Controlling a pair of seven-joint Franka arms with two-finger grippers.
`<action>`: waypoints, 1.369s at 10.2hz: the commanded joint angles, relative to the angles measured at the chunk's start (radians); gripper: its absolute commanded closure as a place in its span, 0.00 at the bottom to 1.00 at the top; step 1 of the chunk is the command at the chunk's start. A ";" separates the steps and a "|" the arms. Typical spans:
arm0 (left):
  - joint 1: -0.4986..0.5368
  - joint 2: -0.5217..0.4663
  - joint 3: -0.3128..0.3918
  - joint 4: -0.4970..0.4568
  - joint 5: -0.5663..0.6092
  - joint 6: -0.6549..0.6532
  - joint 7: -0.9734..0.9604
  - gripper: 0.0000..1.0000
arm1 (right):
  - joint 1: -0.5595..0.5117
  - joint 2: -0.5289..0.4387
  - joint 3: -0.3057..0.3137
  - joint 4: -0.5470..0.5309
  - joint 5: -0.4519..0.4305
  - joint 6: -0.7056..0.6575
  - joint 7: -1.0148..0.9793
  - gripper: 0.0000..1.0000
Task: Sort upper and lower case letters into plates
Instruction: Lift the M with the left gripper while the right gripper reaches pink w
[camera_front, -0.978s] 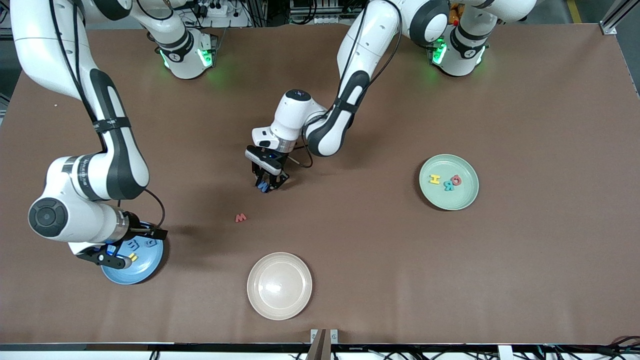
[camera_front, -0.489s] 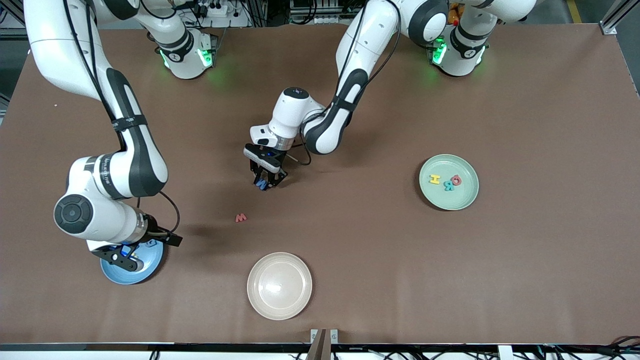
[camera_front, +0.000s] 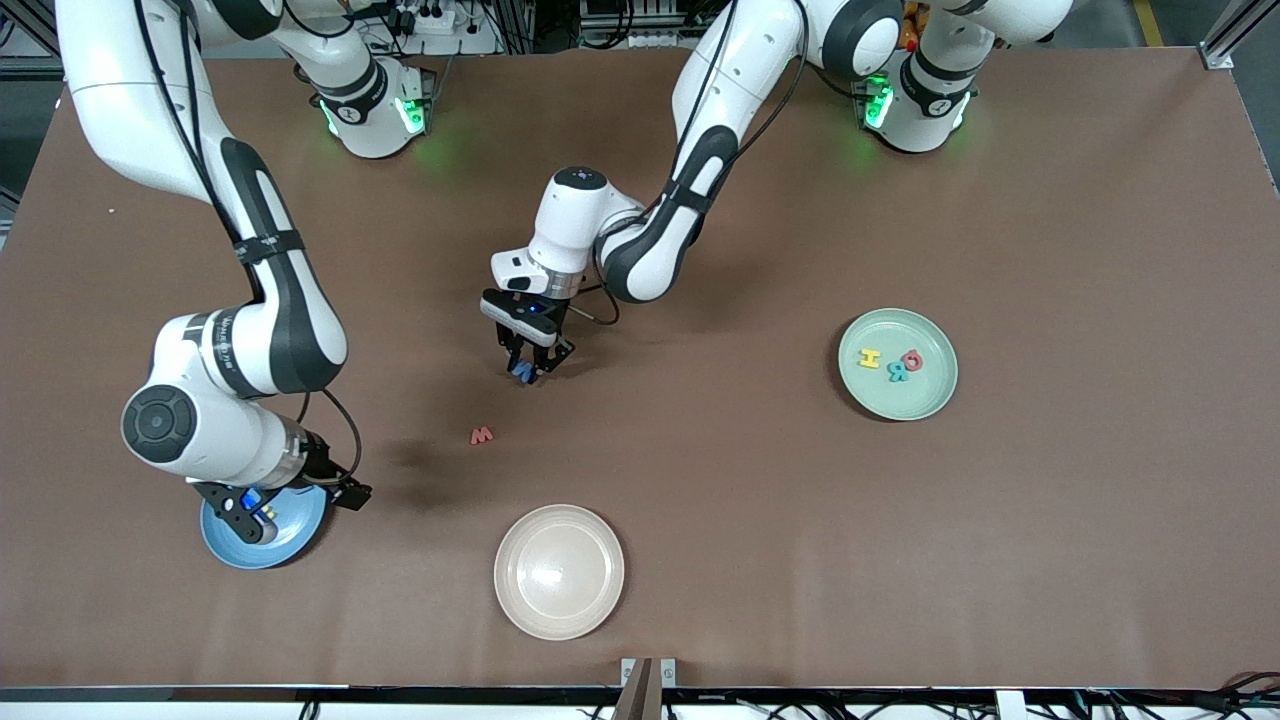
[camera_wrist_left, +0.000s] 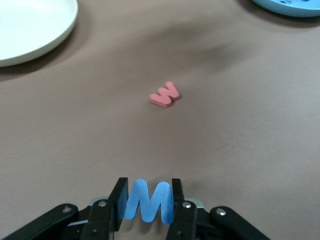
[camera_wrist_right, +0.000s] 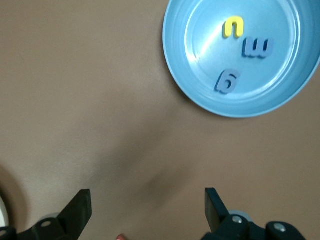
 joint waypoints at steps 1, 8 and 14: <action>0.003 -0.039 -0.017 -0.006 0.019 -0.092 -0.018 1.00 | 0.036 0.000 0.000 -0.014 0.012 0.012 0.136 0.00; 0.112 -0.219 -0.080 -0.032 -0.013 -0.495 0.400 1.00 | 0.082 0.000 0.000 -0.063 0.066 0.070 0.240 0.00; 0.411 -0.645 -0.200 -0.427 -0.191 -0.629 0.945 1.00 | 0.205 -0.016 -0.003 -0.269 0.058 0.236 0.498 0.00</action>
